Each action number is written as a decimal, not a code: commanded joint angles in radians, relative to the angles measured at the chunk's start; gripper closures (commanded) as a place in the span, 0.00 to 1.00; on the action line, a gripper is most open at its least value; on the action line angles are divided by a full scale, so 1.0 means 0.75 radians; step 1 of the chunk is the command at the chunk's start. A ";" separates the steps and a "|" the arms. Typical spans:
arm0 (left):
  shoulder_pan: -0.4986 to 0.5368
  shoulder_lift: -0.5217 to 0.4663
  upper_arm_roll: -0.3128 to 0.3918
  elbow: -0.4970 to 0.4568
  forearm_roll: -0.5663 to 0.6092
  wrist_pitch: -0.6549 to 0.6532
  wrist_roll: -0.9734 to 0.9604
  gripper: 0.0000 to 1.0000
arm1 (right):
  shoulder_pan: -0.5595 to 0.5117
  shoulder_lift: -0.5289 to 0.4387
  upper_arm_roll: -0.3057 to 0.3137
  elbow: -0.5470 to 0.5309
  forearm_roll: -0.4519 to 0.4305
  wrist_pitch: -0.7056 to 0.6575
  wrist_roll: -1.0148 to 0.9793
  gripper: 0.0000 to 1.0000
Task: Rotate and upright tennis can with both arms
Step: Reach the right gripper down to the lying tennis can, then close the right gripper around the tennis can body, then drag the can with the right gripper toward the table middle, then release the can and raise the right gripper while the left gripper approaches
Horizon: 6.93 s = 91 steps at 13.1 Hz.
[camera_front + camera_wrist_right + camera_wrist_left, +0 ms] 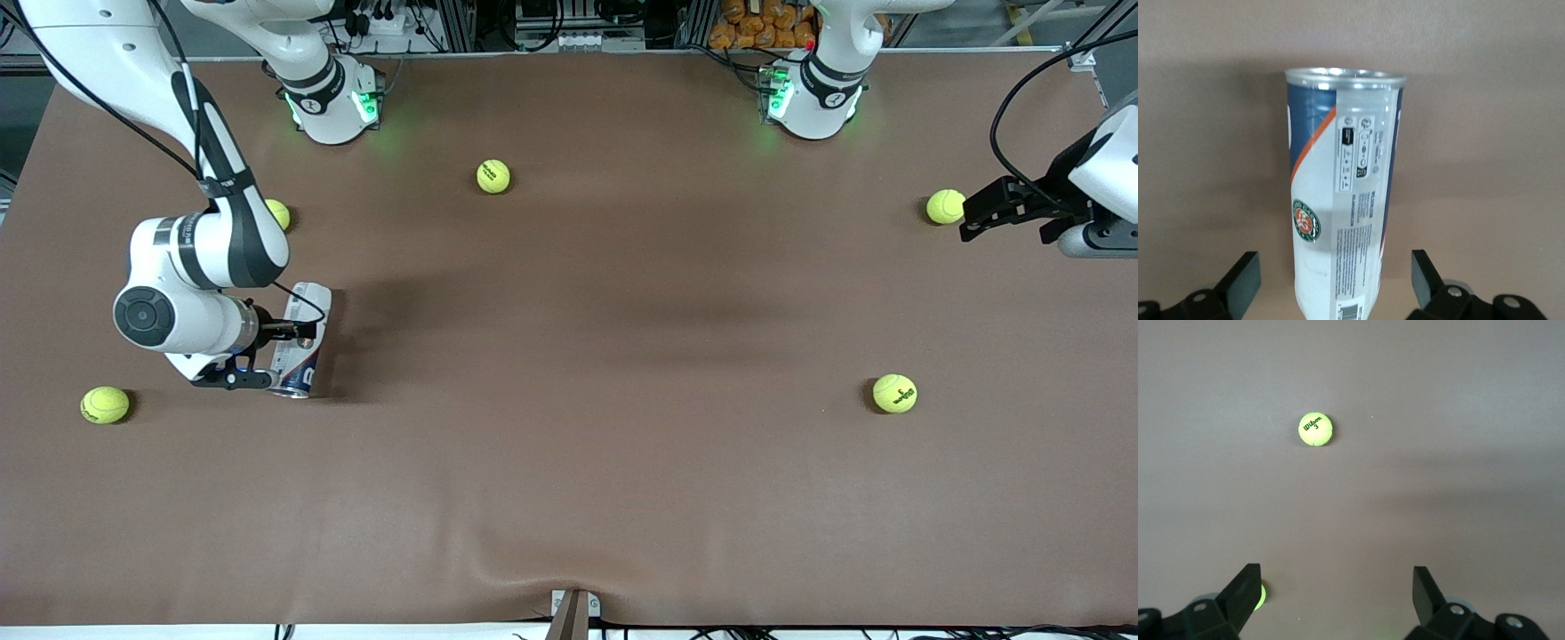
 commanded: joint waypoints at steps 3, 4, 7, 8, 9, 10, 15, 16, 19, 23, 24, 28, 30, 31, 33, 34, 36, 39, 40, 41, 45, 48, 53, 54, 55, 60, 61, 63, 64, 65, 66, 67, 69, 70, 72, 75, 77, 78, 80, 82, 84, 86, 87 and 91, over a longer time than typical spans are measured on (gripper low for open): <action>0.005 0.013 -0.007 0.028 0.010 -0.029 0.009 0.00 | -0.009 -0.076 0.011 -0.157 -0.036 0.122 0.024 0.00; 0.007 0.011 -0.007 0.028 0.010 -0.029 0.009 0.00 | -0.011 -0.072 0.011 -0.163 -0.036 0.126 0.024 0.00; 0.003 -0.001 -0.007 0.032 0.010 -0.031 0.007 0.00 | -0.009 -0.061 0.011 -0.166 -0.036 0.129 0.026 0.00; 0.003 -0.001 -0.007 0.030 0.010 -0.035 0.009 0.00 | -0.007 -0.061 0.011 -0.178 -0.036 0.145 0.026 0.00; 0.003 -0.001 -0.007 0.028 0.010 -0.054 0.009 0.00 | -0.007 -0.061 0.011 -0.200 -0.036 0.177 0.024 0.00; 0.005 0.001 -0.007 0.028 0.010 -0.074 0.009 0.00 | -0.005 -0.055 0.011 -0.212 -0.036 0.210 0.024 0.00; 0.013 0.003 -0.003 0.030 0.010 -0.076 0.026 0.00 | -0.013 -0.027 0.011 -0.227 -0.036 0.271 0.024 0.00; 0.013 0.005 -0.003 0.030 0.010 -0.076 0.026 0.00 | -0.013 -0.027 0.011 -0.255 -0.036 0.318 0.024 0.00; 0.015 0.005 0.001 0.030 0.010 -0.076 0.026 0.00 | -0.005 -0.021 0.009 -0.282 -0.036 0.368 0.024 0.00; 0.013 0.003 0.001 0.032 0.014 -0.082 0.026 0.00 | -0.007 0.000 0.009 -0.280 -0.047 0.372 0.024 0.00; 0.011 0.005 -0.001 0.036 0.012 -0.082 0.024 0.00 | -0.007 0.002 0.009 -0.280 -0.055 0.376 0.024 0.00; 0.009 0.007 -0.003 0.043 0.012 -0.082 0.022 0.00 | -0.007 0.006 0.011 -0.282 -0.059 0.386 0.024 0.00; 0.011 0.009 -0.003 0.043 0.012 -0.082 0.022 0.00 | -0.003 0.010 0.011 -0.280 -0.059 0.394 0.024 0.12; 0.015 0.007 -0.001 0.043 0.012 -0.082 0.026 0.00 | -0.001 0.016 0.011 -0.274 -0.061 0.407 0.024 0.17; 0.017 0.007 0.003 0.043 0.014 -0.082 0.032 0.00 | -0.001 0.014 0.013 -0.245 -0.059 0.395 0.022 0.18; 0.019 0.007 0.003 0.045 0.014 -0.082 0.032 0.00 | 0.011 0.014 0.013 -0.235 -0.059 0.392 0.024 0.20; 0.023 0.005 0.003 0.045 0.012 -0.082 0.032 0.00 | 0.036 0.010 0.013 -0.198 -0.059 0.380 0.022 0.21; 0.021 0.007 0.003 0.045 0.010 -0.082 0.030 0.00 | 0.130 -0.022 0.013 -0.143 -0.061 0.350 0.009 0.21; 0.021 0.007 0.003 0.045 0.010 -0.082 0.030 0.00 | 0.162 -0.023 0.015 -0.107 -0.061 0.331 0.001 0.21; 0.019 0.007 0.001 0.043 0.010 -0.082 0.030 0.00 | 0.211 -0.017 0.019 -0.066 -0.065 0.307 -0.005 0.21; 0.023 0.003 0.001 0.045 0.010 -0.082 0.032 0.00 | 0.491 -0.016 0.019 0.014 -0.067 0.290 -0.080 0.21; 0.029 0.007 0.003 0.043 0.008 -0.082 0.032 0.00 | 0.692 -0.006 0.019 0.108 -0.098 0.292 -0.195 0.21; 0.027 0.009 0.003 0.043 0.008 -0.082 0.030 0.00 | 0.986 0.112 0.019 0.223 -0.500 0.292 -0.209 0.18; 0.027 0.009 0.003 0.043 0.008 -0.082 0.030 0.00 | 1.015 0.181 0.021 0.278 -0.561 0.292 -0.284 0.15; 0.025 0.009 0.003 0.043 0.008 -0.082 0.030 0.00 | 1.054 0.241 0.021 0.325 -0.601 0.292 -0.374 0.15; 0.025 0.009 0.003 0.043 0.008 -0.082 0.030 0.00 | 1.140 0.382 0.017 0.473 -0.675 0.286 -0.508 0.10; 0.025 0.009 0.003 0.043 0.008 -0.082 0.030 0.00 | 1.134 0.386 0.015 0.473 -0.677 0.288 -0.516 0.10; 0.025 0.009 0.003 0.043 0.008 -0.082 0.030 0.00 | 1.120 0.391 0.013 0.475 -0.683 0.290 -0.520 0.00; 0.025 0.009 0.003 0.041 0.008 -0.082 0.030 0.00 | 1.108 0.384 0.011 0.479 -0.685 0.290 -0.522 0.00; 0.025 0.011 0.003 0.041 0.008 -0.082 0.030 0.00 | 1.089 0.370 0.011 0.489 -0.685 0.284 -0.535 0.00; 0.025 0.011 0.003 0.041 0.008 -0.082 0.030 0.00 | 1.079 0.360 0.013 0.497 -0.679 0.239 -0.563 0.00; 0.025 0.011 0.003 0.041 0.008 -0.082 0.030 0.00 | 1.077 0.313 0.017 0.515 -0.667 0.160 -0.592 0.00; 0.027 0.011 0.003 0.039 0.008 -0.082 0.032 0.00 | 1.075 0.231 0.029 0.550 -0.628 -0.004 -0.641 0.00; 0.029 0.013 0.003 0.039 0.004 -0.085 0.032 0.00 | 1.073 0.174 0.023 0.569 -0.573 -0.059 -0.643 0.00; 0.027 0.033 0.003 0.028 -0.071 -0.085 0.030 0.00 | 1.000 0.070 0.017 0.607 -0.475 -0.178 -0.643 0.00; 0.031 0.109 0.003 0.020 -0.192 -0.091 0.032 0.00 | 0.775 -0.073 0.017 0.699 -0.349 -0.366 -0.637 0.00; 0.076 0.180 0.003 0.008 -0.335 -0.121 0.040 0.00 | 0.666 -0.096 -0.038 0.803 -0.356 -0.550 -0.633 0.00; 0.080 0.201 0.003 -0.031 -0.404 -0.121 0.072 0.00 | 0.591 -0.110 -0.066 0.857 -0.335 -0.603 -0.637 0.00; 0.076 0.256 0.001 -0.064 -0.535 -0.121 0.113 0.00 | 0.403 -0.184 -0.073 0.865 -0.240 -0.646 -0.631 0.00; 0.068 0.314 -0.007 -0.074 -0.607 -0.121 0.140 0.00 | 0.182 -0.209 -0.073 0.861 -0.105 -0.710 -0.600 0.00; 0.060 0.379 -0.011 -0.092 -0.707 -0.119 0.183 0.00 | 0.002 -0.209 -0.071 0.855 0.006 -0.749 -0.531 0.00; 0.058 0.491 -0.011 -0.111 -0.903 -0.115 0.230 0.00 | -0.119 -0.231 -0.071 0.833 0.104 -0.824 -0.402 0.00; 0.044 0.538 -0.011 -0.107 -0.947 -0.109 0.287 0.00 | -0.146 -0.272 -0.071 0.784 0.139 -0.825 -0.331 0.00; 0.009 0.690 -0.011 -0.109 -1.086 -0.058 0.520 0.00 | -0.167 -0.545 -0.071 0.431 0.146 -0.670 -0.281 0.00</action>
